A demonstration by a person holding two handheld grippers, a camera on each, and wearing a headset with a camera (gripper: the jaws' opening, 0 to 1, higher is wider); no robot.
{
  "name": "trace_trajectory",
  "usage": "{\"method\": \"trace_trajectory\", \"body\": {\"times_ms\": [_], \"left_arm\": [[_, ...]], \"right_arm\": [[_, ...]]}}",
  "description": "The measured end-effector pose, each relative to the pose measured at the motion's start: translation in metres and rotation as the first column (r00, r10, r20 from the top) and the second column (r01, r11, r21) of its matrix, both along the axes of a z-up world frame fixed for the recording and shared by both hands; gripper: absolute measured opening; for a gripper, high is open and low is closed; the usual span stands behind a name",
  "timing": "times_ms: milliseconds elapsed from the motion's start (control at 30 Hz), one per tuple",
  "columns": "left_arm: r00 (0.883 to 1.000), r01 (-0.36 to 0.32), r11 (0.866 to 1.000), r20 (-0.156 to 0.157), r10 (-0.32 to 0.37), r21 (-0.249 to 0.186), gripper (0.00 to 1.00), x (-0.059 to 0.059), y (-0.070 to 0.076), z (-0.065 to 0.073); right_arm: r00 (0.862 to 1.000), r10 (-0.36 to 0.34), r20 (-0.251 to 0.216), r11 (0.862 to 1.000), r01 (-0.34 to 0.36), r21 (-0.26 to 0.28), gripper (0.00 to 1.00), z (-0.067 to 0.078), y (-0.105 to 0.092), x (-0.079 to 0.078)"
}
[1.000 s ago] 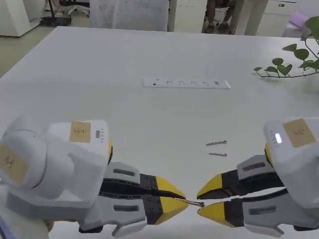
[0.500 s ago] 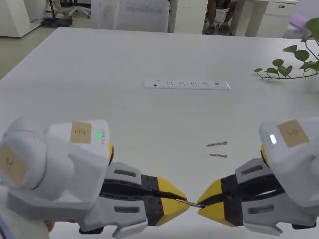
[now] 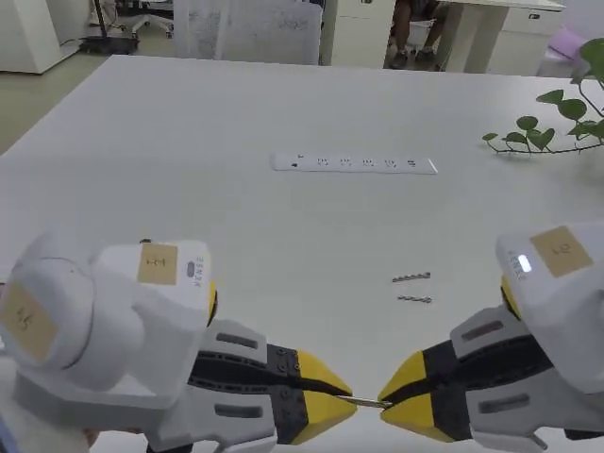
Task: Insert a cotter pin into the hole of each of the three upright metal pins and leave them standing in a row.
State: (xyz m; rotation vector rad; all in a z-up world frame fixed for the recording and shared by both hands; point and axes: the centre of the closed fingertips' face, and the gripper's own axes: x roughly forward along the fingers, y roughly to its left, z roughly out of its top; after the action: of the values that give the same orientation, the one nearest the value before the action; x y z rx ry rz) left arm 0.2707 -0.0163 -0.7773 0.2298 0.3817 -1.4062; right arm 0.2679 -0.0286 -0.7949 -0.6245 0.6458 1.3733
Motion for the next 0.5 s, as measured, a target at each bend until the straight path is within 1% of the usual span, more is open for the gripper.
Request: {"method": "trace_trajectory", "body": {"times_ms": [33,133,233,333,367,400,433,467,500], "left_arm": [[1.000,-0.001,1.000,-0.018,0.001,-0.005,0.00,-0.001,0.000,0.000],[1.000,0.008,1.000,-0.015,-0.008,-0.002,0.00,-0.002,0.000,0.000],[1.000,0.016,1.000,-0.023,-0.016,0.002,0.01,-0.005,0.000,-0.001],[0.999,0.017,1.000,-0.038,-0.018,-0.008,0.01,-0.007,0.000,0.000],[0.999,0.017,1.000,-0.036,-0.018,-0.008,0.01,-0.006,0.000,0.000],[0.999,0.019,1.000,-0.039,-0.019,-0.003,0.00,-0.007,0.001,-0.001],[0.999,0.020,1.000,-0.036,-0.019,0.017,0.00,-0.007,0.003,-0.005],[0.999,0.020,1.000,-0.041,-0.019,0.018,0.00,-0.007,0.002,-0.006],[0.999,0.018,1.000,-0.049,-0.017,0.015,0.00,-0.008,0.002,-0.006]], "right_arm": [[1.000,0.004,-0.004,1.000,-0.004,-0.001,0.04,0.000,0.000,-0.001],[1.000,0.014,-0.013,1.000,-0.014,0.004,0.04,0.001,-0.001,-0.003],[0.999,0.029,-0.019,0.999,-0.029,0.013,0.04,0.004,-0.001,-0.005],[0.999,0.033,-0.032,0.999,-0.033,0.014,0.04,0.006,-0.001,-0.007],[0.999,0.035,-0.031,0.999,-0.035,0.019,0.04,0.007,-0.001,-0.008],[0.999,0.038,-0.032,0.999,-0.037,0.027,0.04,0.009,-0.001,-0.008],[0.998,0.037,-0.053,0.998,-0.034,0.048,0.04,0.012,0.000,-0.010],[0.998,0.029,-0.061,0.998,-0.025,0.056,0.04,0.013,0.001,-0.010],[0.998,0.032,-0.053,0.998,-0.029,0.054,0.04,0.014,0.000,-0.010]]}}
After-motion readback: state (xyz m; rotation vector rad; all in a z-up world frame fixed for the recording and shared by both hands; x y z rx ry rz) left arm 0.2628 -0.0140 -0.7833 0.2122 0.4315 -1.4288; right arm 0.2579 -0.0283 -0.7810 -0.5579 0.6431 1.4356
